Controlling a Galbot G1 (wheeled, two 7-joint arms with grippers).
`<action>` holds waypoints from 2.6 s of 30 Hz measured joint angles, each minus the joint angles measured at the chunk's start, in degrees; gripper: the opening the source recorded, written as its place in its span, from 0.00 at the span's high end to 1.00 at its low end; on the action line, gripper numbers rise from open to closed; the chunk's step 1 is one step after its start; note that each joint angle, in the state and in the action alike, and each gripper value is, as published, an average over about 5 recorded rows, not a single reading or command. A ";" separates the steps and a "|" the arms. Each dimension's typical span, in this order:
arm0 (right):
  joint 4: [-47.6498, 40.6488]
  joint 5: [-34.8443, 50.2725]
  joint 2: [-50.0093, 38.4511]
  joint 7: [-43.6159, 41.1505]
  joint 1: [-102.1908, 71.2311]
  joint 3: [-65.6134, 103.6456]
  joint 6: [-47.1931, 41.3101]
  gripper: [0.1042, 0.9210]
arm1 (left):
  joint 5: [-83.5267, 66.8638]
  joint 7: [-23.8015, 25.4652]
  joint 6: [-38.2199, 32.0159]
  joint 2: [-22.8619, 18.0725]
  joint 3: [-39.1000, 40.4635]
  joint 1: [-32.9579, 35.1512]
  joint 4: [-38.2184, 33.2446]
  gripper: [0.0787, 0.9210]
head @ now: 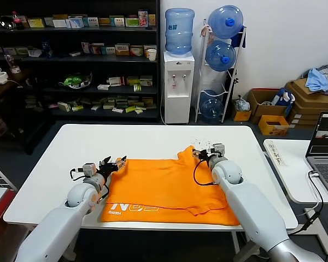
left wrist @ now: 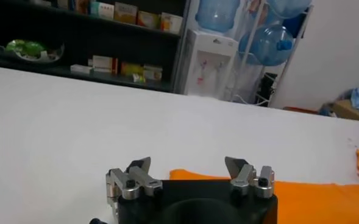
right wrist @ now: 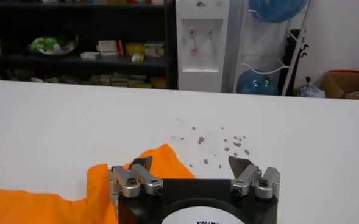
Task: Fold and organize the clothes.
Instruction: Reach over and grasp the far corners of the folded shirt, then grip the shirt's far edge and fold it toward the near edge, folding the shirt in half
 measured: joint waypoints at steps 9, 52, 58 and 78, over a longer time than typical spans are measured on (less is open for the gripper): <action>-1.49 -0.27 0.00 -0.57 -0.20 -0.63 -0.92 0.20 | 0.87 0.11 0.02 -0.63 1.14 -1.30 1.97 0.12; 8.99 1.42 -5.31 -2.20 -8.01 2.10 7.76 0.98 | 4.29 0.89 -3.49 0.18 -2.58 3.00 -2.85 0.98; 17.53 2.76 -9.41 -1.36 -14.41 4.00 8.21 0.98 | 5.28 0.74 -3.99 1.79 -5.79 8.24 -9.59 0.98; 40.10 4.14 -17.10 3.46 -33.97 11.59 5.61 0.98 | 8.69 0.68 -5.67 4.45 -12.69 25.83 -26.90 0.98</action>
